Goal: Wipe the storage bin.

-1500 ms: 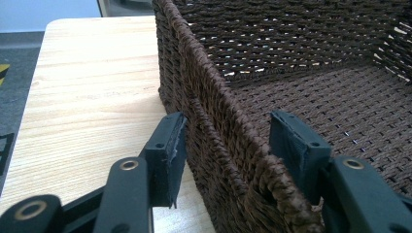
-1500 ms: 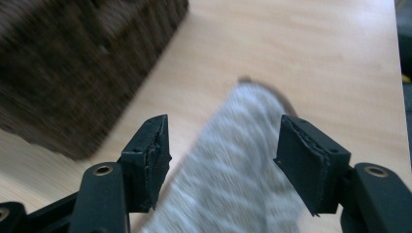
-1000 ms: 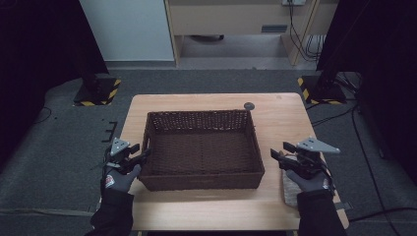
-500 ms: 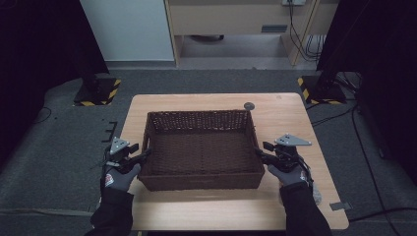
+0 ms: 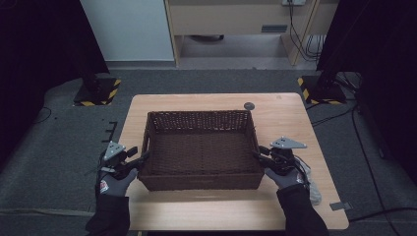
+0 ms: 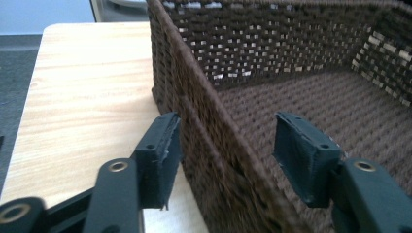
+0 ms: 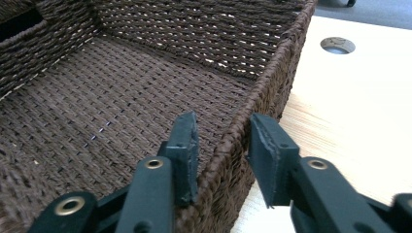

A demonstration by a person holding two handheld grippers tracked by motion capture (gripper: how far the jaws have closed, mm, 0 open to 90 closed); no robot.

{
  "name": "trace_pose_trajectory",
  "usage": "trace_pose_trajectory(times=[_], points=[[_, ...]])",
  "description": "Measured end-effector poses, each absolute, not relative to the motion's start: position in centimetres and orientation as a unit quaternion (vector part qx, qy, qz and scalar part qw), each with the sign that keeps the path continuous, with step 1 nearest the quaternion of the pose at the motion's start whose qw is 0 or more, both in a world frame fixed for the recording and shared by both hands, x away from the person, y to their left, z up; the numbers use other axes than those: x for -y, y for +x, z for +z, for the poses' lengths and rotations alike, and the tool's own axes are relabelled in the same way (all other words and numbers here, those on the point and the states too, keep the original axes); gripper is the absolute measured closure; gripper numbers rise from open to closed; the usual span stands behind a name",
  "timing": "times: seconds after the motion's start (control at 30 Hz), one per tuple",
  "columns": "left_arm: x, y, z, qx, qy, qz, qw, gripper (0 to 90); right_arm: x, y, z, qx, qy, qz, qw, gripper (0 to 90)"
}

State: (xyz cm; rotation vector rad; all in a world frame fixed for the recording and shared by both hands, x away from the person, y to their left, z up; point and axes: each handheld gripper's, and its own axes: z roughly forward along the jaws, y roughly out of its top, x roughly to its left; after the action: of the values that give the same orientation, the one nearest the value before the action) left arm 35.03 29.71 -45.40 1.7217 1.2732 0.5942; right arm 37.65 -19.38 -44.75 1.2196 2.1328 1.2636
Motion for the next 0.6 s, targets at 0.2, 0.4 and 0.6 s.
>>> trace_pose_trajectory(times=[0.2, 0.4, 0.6], points=[[-29.8, 35.2, -45.7, -0.517, 0.694, 0.225, 0.447, 50.7, 19.3, 36.9, -44.5, -0.761, 0.435, 0.441, 0.190, 64.4], [-29.6, 35.8, -45.6, -0.509, 0.705, 0.225, 0.441, 57.1, 19.3, 37.7, -43.7, -0.754, 0.426, 0.457, 0.203, 54.4], [-29.7, 37.0, -45.6, -0.507, 0.707, 0.225, 0.439, 55.0, 19.1, 39.7, -44.0, -0.750, 0.430, 0.458, 0.209, 53.4]])
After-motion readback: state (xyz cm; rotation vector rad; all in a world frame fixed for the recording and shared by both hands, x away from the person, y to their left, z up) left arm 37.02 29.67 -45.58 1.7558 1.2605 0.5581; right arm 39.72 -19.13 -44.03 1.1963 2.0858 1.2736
